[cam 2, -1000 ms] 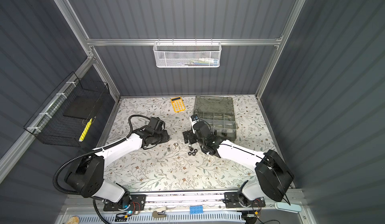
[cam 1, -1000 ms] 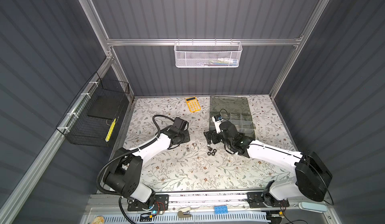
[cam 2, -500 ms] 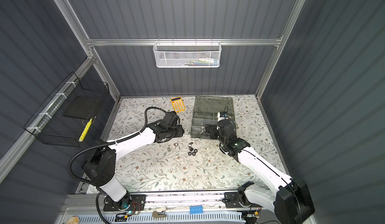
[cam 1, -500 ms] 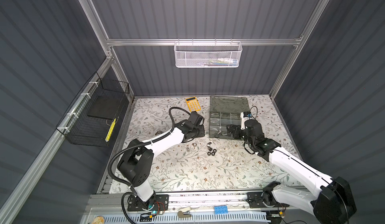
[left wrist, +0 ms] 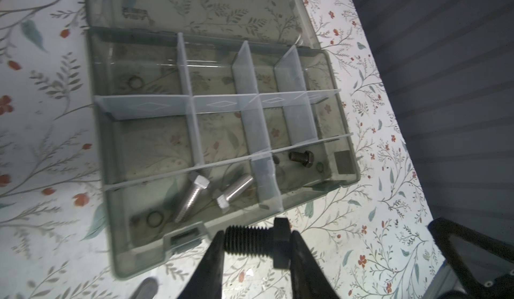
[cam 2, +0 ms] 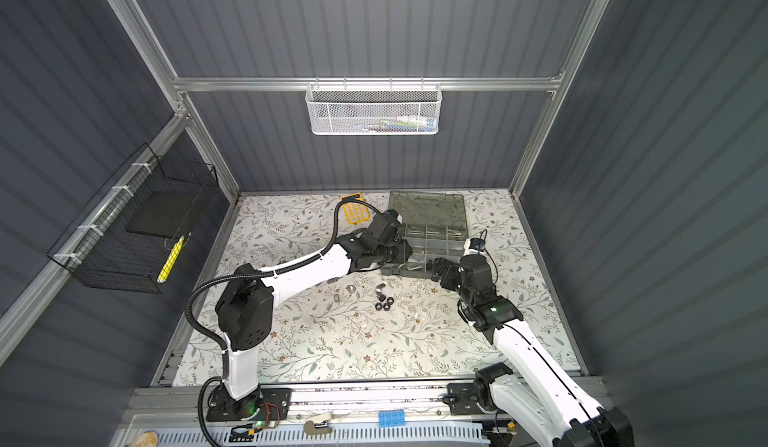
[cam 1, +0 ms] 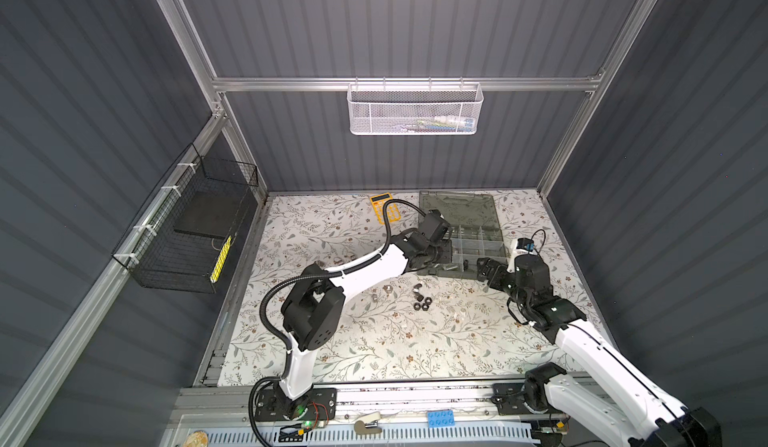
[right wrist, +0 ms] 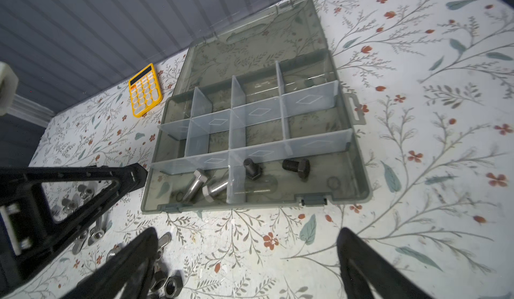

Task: Sort the screws and nuts into containers
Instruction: 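Lift the black bolt and carry it over the box with the left gripper, then lower the black bolt into the compartment nearest the robot and open the left gripper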

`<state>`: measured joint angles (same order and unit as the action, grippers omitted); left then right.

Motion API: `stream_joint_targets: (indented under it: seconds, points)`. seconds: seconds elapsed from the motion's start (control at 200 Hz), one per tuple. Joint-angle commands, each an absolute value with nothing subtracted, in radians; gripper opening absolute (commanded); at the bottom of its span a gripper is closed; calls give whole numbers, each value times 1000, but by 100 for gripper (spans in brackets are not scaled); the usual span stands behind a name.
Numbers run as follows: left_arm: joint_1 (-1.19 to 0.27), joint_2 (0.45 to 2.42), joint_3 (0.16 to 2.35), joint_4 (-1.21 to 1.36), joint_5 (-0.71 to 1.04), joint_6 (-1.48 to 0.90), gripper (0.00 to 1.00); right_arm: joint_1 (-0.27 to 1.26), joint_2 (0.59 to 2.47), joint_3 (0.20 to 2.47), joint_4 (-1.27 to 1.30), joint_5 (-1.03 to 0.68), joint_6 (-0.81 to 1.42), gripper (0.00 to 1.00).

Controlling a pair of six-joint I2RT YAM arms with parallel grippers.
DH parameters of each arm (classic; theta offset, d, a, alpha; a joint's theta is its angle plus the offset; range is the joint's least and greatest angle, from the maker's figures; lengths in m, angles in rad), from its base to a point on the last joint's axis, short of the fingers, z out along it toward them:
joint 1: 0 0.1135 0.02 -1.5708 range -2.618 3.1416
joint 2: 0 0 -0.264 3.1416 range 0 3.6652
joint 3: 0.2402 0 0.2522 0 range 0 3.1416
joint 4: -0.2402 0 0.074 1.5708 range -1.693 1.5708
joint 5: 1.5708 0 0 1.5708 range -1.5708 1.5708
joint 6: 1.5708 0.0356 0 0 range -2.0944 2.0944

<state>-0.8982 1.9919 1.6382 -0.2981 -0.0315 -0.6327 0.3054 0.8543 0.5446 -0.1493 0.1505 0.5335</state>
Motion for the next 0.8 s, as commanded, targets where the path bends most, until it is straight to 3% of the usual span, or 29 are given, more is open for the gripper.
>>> stream_joint_targets:
  seconds: [0.0,0.52,0.795]
  points:
    - [-929,2051,1709,-281,-11,-629,37,272,785,498,-138,189,559,99]
    - [-1002,2297,1921,-240,55,-671,38,210,711,424,-100,189,590,99]
    - [-1002,2360,1972,-272,42,-665,43,201,707,418,-93,170,595,99]
